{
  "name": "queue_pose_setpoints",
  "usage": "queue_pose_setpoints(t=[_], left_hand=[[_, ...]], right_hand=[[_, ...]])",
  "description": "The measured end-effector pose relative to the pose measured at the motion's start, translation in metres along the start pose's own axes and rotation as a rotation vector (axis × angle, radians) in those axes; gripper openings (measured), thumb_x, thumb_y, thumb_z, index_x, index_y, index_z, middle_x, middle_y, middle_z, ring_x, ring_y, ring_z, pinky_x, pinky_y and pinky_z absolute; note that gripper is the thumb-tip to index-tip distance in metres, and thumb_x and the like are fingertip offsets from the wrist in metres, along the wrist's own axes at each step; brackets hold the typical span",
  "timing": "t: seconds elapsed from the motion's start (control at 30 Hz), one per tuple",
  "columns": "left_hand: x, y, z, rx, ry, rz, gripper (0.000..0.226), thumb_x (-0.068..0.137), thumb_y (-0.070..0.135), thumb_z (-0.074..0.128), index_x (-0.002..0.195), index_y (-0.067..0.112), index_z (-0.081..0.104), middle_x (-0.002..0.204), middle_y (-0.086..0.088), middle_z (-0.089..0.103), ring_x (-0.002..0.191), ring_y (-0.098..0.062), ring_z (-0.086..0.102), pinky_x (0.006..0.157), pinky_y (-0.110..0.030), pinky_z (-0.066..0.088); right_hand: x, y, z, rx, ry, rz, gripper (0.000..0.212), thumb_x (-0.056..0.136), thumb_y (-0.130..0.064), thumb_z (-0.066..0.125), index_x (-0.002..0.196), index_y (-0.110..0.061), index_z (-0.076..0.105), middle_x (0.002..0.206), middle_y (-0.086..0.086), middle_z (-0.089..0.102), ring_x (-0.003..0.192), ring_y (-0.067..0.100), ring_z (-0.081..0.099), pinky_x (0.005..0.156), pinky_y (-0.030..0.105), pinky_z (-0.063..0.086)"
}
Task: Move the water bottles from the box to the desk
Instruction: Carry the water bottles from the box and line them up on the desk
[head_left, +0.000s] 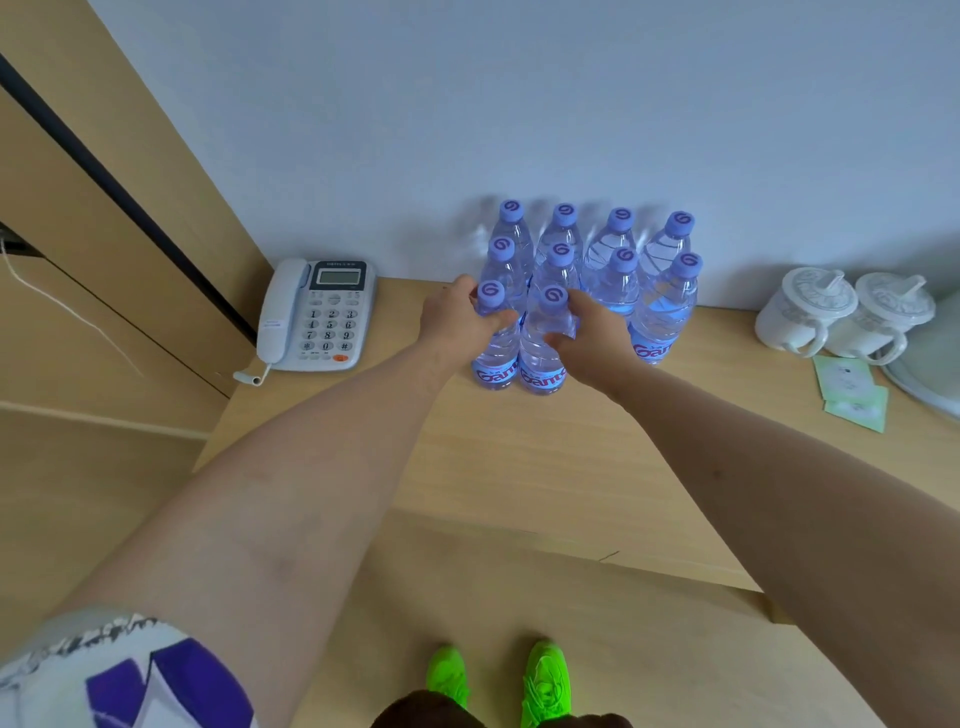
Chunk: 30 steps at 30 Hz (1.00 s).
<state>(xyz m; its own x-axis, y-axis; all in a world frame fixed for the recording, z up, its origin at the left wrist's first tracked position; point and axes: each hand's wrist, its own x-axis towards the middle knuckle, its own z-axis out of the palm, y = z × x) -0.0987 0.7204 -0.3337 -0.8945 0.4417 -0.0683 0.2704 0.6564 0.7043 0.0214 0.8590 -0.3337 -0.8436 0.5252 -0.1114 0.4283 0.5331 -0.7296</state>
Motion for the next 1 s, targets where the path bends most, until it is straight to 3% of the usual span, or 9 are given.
queue_pose_setpoints(t=[0.1,0.2,0.33,0.53,0.67,0.77,1.0], left_hand=[[-0.002,0.003,-0.003,-0.003,-0.016,0.003,0.038,0.079,0.038,0.083,0.09,0.017,0.053,0.099,-0.002,0.067,0.097,-0.026,0.063,0.079,-0.034,0.049],[0.001,0.001,-0.005,-0.013,0.009,0.015,0.037,0.077,0.037,0.084,0.091,0.017,0.057,0.096,0.0,0.066,0.097,-0.026,0.064,0.081,-0.035,0.05],[0.007,-0.004,-0.003,-0.012,0.001,0.018,0.039,0.075,0.037,0.086,0.095,0.013,0.061,0.096,0.0,0.067,0.095,-0.027,0.064,0.081,-0.035,0.052],[0.001,-0.008,-0.009,0.003,-0.062,0.008,0.067,0.073,0.045,0.085,0.126,0.017,0.056,0.116,-0.003,0.062,0.106,-0.024,0.062,0.082,-0.029,0.046],[-0.006,0.013,-0.03,0.121,0.009,0.153,0.072,0.079,0.047,0.079,0.139,0.021,0.049,0.13,-0.013,0.053,0.117,-0.033,0.055,0.093,-0.034,0.042],[-0.009,0.046,-0.046,0.127,0.04,0.294,0.064,0.083,0.045,0.075,0.138,0.021,0.052,0.132,-0.013,0.053,0.124,-0.034,0.049,0.099,-0.036,0.042],[-0.051,0.128,-0.015,0.15,-0.128,0.606,0.065,0.085,0.047,0.072,0.14,0.021,0.052,0.138,-0.01,0.053,0.131,-0.029,0.046,0.105,-0.037,0.041]], right_hand=[[0.004,-0.001,-0.003,0.01,0.011,0.003,0.043,0.091,-0.007,0.063,0.132,-0.012,0.056,0.123,0.012,0.066,0.112,0.035,0.057,0.091,0.04,0.048],[0.012,-0.001,-0.007,0.017,-0.014,-0.016,0.045,0.089,-0.003,0.062,0.132,-0.016,0.058,0.126,0.006,0.066,0.115,0.03,0.058,0.093,0.033,0.045],[0.012,0.001,0.001,-0.005,-0.016,0.014,0.05,0.092,-0.005,0.057,0.139,-0.02,0.052,0.127,0.006,0.064,0.105,0.028,0.059,0.084,0.031,0.046],[0.001,-0.003,0.008,-0.067,0.054,0.105,0.066,0.091,-0.017,0.065,0.151,-0.017,0.037,0.144,0.013,0.051,0.125,0.033,0.052,0.085,0.028,0.037],[-0.017,-0.023,-0.008,-0.108,0.12,0.095,0.071,0.086,-0.03,0.073,0.149,-0.017,0.041,0.142,0.011,0.054,0.129,0.031,0.051,0.092,0.031,0.038],[-0.035,-0.041,-0.026,-0.159,0.192,0.104,0.069,0.082,-0.039,0.075,0.144,-0.019,0.049,0.137,0.01,0.059,0.126,0.029,0.052,0.087,0.028,0.036],[-0.119,-0.028,-0.073,-0.215,0.366,0.255,0.075,0.08,-0.046,0.076,0.146,-0.023,0.047,0.142,0.007,0.055,0.132,0.026,0.047,0.102,0.033,0.037]])
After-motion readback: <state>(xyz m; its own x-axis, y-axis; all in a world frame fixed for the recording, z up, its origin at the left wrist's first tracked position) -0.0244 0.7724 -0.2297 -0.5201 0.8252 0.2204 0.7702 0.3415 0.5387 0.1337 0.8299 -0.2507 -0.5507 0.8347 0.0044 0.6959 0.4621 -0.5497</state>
